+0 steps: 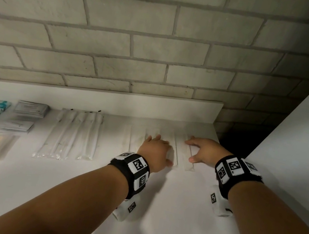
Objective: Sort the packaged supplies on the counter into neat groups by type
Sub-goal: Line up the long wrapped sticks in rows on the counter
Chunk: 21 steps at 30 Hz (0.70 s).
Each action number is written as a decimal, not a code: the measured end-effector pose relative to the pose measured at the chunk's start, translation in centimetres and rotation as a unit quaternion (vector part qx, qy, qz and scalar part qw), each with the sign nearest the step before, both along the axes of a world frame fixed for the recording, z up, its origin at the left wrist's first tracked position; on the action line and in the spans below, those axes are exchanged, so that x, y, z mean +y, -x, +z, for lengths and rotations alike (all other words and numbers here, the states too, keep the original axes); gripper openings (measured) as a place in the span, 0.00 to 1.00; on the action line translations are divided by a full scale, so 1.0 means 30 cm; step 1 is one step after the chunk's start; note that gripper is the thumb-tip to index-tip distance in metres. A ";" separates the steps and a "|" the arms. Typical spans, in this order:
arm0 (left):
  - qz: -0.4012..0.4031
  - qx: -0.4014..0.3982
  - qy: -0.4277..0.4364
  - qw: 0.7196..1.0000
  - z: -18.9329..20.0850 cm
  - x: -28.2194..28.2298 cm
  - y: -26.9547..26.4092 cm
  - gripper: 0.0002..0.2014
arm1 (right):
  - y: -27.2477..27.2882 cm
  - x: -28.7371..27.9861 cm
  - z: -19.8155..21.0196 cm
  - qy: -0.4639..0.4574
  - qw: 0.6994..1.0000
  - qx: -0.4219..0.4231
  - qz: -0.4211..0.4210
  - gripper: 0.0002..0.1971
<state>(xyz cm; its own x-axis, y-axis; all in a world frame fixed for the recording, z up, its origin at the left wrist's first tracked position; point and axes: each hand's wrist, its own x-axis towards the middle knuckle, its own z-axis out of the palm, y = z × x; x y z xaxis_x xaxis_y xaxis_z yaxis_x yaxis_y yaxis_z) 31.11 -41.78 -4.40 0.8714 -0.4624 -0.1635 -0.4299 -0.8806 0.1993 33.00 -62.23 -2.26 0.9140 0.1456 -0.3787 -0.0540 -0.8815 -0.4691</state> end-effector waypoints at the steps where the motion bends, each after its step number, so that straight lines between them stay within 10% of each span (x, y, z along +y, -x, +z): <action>1: 0.001 0.002 0.000 1.000 0.002 -0.003 0.001 0.25 | 0.000 0.003 -0.001 0.010 1.000 -0.005 0.002 0.37; 12: 0.029 -0.002 -0.028 0.999 0.081 0.066 0.011 0.32 | 0.025 0.003 0.019 -0.076 0.996 -0.042 -0.003 0.32; 21: 0.012 0.033 -0.125 0.992 0.079 0.107 0.014 0.30 | 0.065 0.212 0.009 0.235 0.953 -0.061 0.182 0.23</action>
